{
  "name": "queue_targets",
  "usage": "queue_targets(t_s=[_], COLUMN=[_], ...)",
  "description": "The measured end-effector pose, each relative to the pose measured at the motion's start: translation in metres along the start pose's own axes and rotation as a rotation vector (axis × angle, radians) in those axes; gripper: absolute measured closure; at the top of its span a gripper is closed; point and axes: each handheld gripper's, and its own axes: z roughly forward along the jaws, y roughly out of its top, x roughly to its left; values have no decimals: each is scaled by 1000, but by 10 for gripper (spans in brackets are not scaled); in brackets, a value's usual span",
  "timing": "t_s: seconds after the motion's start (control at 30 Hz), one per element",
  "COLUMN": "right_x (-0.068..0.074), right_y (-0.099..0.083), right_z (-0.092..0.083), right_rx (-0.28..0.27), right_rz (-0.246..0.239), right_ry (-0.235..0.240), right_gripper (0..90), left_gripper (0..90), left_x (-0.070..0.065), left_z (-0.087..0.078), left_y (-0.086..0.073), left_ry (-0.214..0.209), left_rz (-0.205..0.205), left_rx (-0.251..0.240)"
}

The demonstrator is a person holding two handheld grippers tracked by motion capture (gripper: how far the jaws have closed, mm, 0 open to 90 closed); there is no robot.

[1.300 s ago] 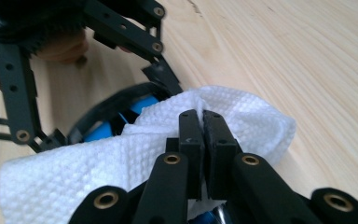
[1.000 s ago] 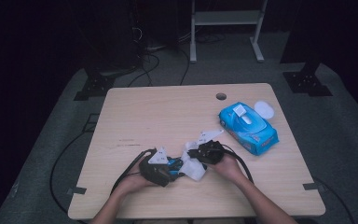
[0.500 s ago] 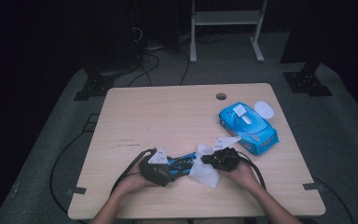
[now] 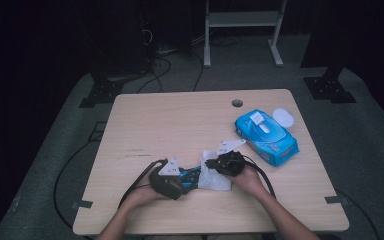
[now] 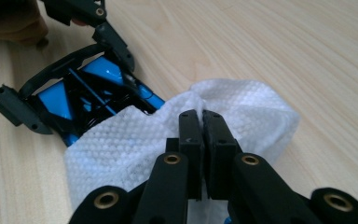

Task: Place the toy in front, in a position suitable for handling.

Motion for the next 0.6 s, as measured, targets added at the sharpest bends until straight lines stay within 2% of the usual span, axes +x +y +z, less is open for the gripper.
queue_targets(t_s=[0.17, 0.27, 0.33, 0.47, 0.6], right_x=[-7, -10, -8, 3, 7], right_y=[-14, -26, -30, -36, -34], right_z=[-11, -20, -25, -30, -31], right_rx=[18, 6, 8, 17, 22], right_rz=[22, 63, 67, 50, 29], right_ry=[-34, -34, -26, -14, -8], right_gripper=[868, 868, 868, 868, 868], left_gripper=[238, 238, 238, 238, 238], left_x=[0, 0, 0, 1, 1], left_z=[0, 0, 0, 0, 0], left_y=[0, 0, 0, 0, 0], left_ry=[0, 0, 1, 0, -1], left_rz=[-1, -1, -1, 0, 0], left_rx=[-1, -1, 0, 0, -1])
